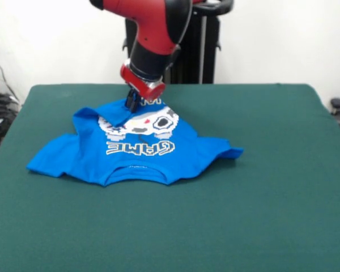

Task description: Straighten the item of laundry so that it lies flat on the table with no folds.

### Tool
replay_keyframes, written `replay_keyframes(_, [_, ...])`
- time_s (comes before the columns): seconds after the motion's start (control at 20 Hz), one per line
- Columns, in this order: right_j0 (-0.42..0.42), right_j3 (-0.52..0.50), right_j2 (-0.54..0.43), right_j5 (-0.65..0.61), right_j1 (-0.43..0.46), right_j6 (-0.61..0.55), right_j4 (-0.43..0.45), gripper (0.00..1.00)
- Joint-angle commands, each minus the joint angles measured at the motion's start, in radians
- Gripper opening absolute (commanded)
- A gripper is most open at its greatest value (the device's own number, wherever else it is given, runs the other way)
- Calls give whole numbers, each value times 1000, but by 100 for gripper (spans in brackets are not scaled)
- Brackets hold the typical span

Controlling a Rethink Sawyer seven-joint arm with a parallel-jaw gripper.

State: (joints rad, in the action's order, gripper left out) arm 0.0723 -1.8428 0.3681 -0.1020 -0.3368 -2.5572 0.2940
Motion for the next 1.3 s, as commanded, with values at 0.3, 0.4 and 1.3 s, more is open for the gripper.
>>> replay_keyframes(0.3, [14, -40, -27, 90, 189, -80, 17, 0])
replay_keyframes(0.4, [15, -40, -28, 98, 193, -80, 15, 0])
replay_keyframes(1.3, [108, -151, -51, 115, 47, -26, 95, 0])
